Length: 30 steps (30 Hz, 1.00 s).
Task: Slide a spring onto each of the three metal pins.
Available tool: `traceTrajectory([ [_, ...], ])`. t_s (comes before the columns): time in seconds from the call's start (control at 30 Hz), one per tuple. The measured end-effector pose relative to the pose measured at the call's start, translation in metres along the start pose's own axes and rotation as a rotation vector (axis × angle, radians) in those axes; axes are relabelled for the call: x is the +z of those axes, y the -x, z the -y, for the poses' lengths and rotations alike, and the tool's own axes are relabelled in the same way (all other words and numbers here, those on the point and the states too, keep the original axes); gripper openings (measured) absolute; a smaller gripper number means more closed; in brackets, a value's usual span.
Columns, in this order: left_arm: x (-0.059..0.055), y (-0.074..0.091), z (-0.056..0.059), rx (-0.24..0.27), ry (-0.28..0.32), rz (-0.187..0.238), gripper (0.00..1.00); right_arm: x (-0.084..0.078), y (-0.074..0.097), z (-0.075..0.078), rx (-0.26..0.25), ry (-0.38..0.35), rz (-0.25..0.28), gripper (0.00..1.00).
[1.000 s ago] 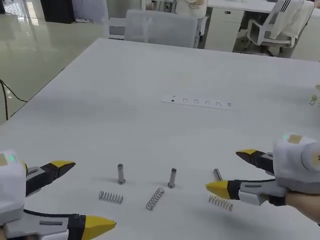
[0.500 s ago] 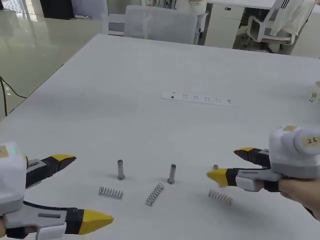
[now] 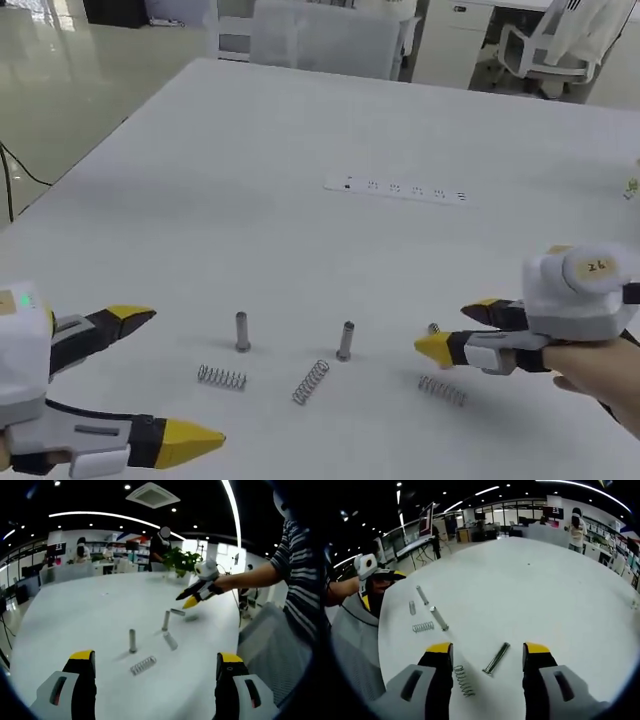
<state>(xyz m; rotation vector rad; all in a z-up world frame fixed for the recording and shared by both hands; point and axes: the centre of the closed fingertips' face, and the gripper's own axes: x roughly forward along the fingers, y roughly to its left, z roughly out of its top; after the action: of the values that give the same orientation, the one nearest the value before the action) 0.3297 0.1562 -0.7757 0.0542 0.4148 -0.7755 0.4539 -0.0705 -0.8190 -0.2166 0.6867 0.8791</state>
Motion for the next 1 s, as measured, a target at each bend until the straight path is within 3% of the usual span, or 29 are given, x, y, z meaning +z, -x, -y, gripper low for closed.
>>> traceTrajectory([
  [0.53,-0.006,0.0,-0.002,0.009,0.026,-0.006,0.98,-0.013,-0.015,0.014,-0.031,-0.038,-0.083,0.41],
  [1.0,-0.007,0.005,-0.004,0.02,0.035,-0.008,0.98,-0.017,-0.024,0.019,-0.046,-0.121,-0.125,0.22],
])
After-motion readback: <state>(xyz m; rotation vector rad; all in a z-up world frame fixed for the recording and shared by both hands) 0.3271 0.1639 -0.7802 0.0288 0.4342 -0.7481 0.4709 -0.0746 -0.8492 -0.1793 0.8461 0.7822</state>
